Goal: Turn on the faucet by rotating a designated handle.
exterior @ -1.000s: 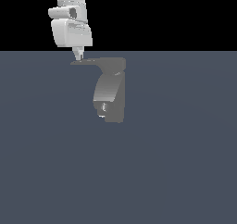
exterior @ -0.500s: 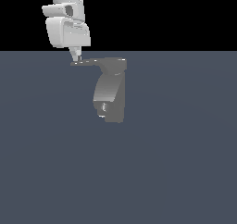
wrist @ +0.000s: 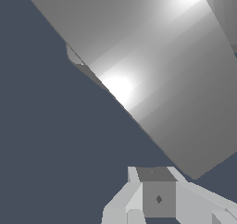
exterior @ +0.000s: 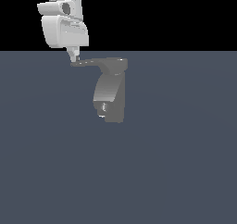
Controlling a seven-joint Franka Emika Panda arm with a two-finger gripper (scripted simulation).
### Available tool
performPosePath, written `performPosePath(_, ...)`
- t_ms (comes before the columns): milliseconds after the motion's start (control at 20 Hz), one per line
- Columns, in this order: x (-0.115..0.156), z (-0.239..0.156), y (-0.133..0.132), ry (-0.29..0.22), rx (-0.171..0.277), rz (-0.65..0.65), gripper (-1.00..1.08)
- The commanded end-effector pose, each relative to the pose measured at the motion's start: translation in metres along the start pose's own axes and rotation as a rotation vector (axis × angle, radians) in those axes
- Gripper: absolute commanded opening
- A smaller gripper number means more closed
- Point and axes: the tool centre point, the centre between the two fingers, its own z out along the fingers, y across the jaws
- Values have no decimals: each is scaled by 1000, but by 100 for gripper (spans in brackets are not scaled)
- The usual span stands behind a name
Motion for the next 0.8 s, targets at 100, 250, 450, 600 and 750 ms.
performPosePath(100, 10, 2, 10, 3, -5, 4, -100)
performPosePath(250, 15, 3, 17, 4, -7, 6, -100)
performPosePath(450, 23, 4, 26, 5, -10, 9, -100)
performPosePath(600, 28, 4, 33, 5, -11, 11, -100)
performPosePath(750, 34, 5, 41, 6, -13, 13, -100)
